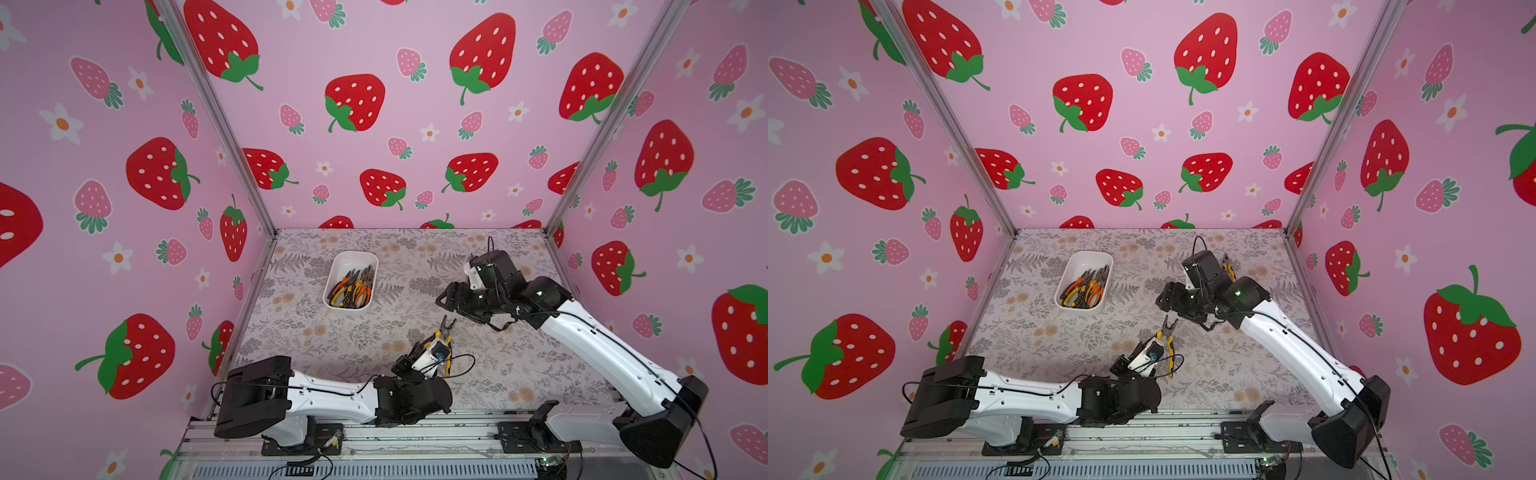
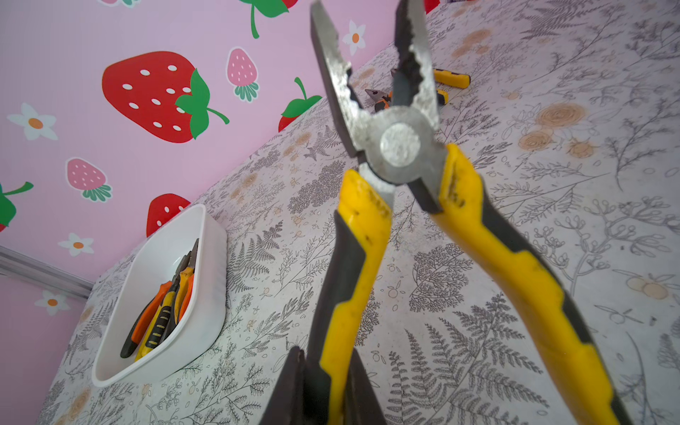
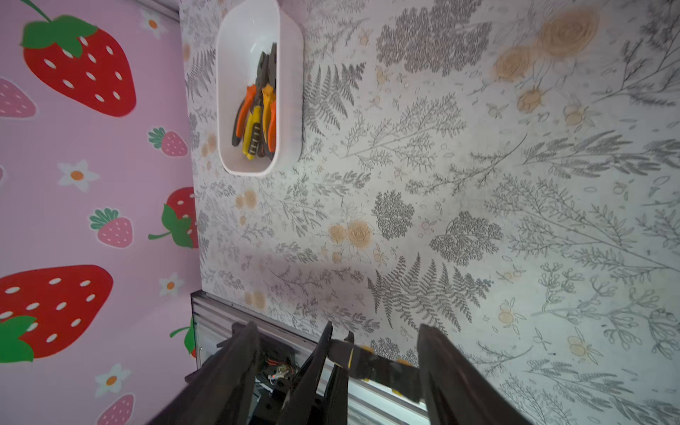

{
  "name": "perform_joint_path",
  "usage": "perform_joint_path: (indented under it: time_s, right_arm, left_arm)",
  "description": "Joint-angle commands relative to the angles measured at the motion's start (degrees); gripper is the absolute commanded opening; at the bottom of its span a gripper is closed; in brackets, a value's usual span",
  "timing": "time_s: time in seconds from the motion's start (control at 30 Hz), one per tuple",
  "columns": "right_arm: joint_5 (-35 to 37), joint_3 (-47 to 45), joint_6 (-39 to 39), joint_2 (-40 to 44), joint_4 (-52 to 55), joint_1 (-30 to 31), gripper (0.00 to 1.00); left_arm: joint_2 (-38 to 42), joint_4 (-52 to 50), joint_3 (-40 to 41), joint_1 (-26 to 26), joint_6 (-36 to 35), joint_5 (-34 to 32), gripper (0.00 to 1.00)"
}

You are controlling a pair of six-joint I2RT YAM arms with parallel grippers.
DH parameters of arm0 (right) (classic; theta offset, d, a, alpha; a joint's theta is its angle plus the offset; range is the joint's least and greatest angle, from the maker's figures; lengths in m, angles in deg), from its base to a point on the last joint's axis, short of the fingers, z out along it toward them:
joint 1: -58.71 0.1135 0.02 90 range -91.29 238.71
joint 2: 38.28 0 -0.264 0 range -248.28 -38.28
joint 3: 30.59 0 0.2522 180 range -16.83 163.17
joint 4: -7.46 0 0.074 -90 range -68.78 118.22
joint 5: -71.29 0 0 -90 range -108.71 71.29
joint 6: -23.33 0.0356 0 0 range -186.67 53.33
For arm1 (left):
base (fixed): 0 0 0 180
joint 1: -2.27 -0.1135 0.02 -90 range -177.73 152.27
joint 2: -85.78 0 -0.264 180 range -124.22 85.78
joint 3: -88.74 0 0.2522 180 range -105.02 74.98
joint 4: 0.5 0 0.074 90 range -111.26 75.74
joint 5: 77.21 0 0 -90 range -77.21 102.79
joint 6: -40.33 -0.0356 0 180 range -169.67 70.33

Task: Take the pliers out of the storage box
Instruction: Place the pliers at the center of the board.

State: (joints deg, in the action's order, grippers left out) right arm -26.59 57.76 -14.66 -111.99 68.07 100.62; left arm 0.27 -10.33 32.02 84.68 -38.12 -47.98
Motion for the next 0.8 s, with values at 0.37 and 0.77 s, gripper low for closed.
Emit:
perform_joint_path:
  time_s: [0.37,0.77]
  right_arm:
    - [10.21,-2.28,0.13,1.43,6.52,2.52,0.73]
    - [12.11,-3.29,0.83,5.69,8.04,3.35,0.71]
  left_arm:
    - [-3.77,2.91,-6.36,0.14,-1.54,-7.89,0.00]
    - [-5.13,-3.52,-8.85,-0.10,0.96,-8.61,0.00]
